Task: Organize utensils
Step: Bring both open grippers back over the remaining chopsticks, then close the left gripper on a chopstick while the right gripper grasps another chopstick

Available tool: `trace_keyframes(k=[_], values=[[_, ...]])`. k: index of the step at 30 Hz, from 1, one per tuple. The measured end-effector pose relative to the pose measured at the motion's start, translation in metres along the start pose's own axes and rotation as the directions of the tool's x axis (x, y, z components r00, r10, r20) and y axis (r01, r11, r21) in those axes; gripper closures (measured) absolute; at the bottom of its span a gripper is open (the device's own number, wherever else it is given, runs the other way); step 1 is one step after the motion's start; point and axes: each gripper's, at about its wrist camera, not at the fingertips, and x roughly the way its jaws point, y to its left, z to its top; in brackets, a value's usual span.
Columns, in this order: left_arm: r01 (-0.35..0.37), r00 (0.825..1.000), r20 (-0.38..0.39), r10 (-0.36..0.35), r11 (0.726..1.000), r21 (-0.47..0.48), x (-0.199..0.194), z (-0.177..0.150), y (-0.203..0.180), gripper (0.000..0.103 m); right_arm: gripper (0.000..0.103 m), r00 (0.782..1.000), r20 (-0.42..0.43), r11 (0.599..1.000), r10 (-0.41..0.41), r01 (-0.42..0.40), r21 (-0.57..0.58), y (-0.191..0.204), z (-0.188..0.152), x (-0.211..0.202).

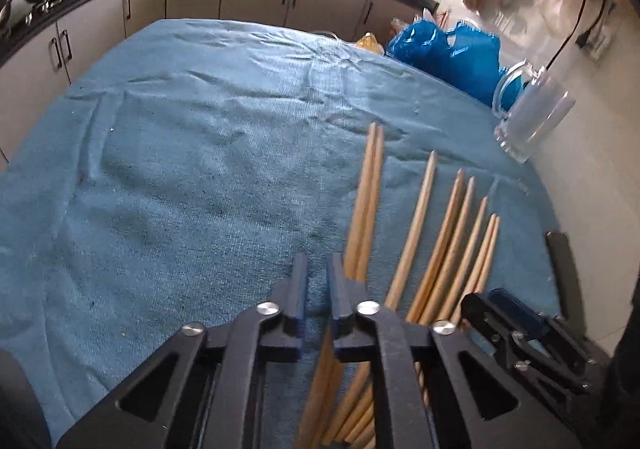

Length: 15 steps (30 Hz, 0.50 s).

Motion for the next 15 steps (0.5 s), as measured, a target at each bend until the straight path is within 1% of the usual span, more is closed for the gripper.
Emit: trace_keyframes(k=[3,4,6,9,11,13,14,15], values=[[-0.012,1.0,0.005,0.012,1.0,0.027,0.001,0.001,-0.003,0.098,0.064,1.0,-0.008,1.0,-0.014,0.014,0.001,0.004,0.006,0.005],[-0.005,1.0,0.0,0.005,1.0,0.025,0.0,0.001,-0.002,0.098,0.064,1.0,-0.012,1.0,-0.016,0.016,0.004,0.004,0.008,0.007],[0.042,0.999,-0.01,-0.042,0.999,-0.003,-0.002,0.001,0.001,0.098,0.064,1.0,-0.02,1.0,-0.018,0.019,0.007,0.006,0.01,0.009],[0.101,0.995,0.0,-0.101,0.995,-0.023,-0.005,0.002,0.004,0.098,0.064,0.999,-0.027,1.0,-0.027,0.027,-0.007,0.008,0.011,0.008],[0.117,0.993,0.004,-0.117,0.993,-0.01,-0.007,0.002,0.001,0.096,0.064,0.999,-0.035,0.999,-0.038,0.038,-0.015,0.008,0.011,0.007],[0.117,0.993,-0.014,-0.116,0.993,0.02,-0.002,0.003,-0.005,0.093,0.065,0.995,-0.046,0.996,-0.084,0.083,-0.032,0.007,0.011,0.005],[0.106,0.994,-0.026,-0.105,0.994,0.038,0.002,0.003,-0.008,0.091,0.065,0.992,-0.056,0.993,-0.116,0.113,-0.042,0.006,0.011,0.005],[0.102,0.995,-0.021,-0.101,0.994,0.045,0.002,0.003,-0.008,0.089,0.067,0.987,-0.071,0.988,-0.144,0.14,-0.059,0.004,0.01,0.007]])
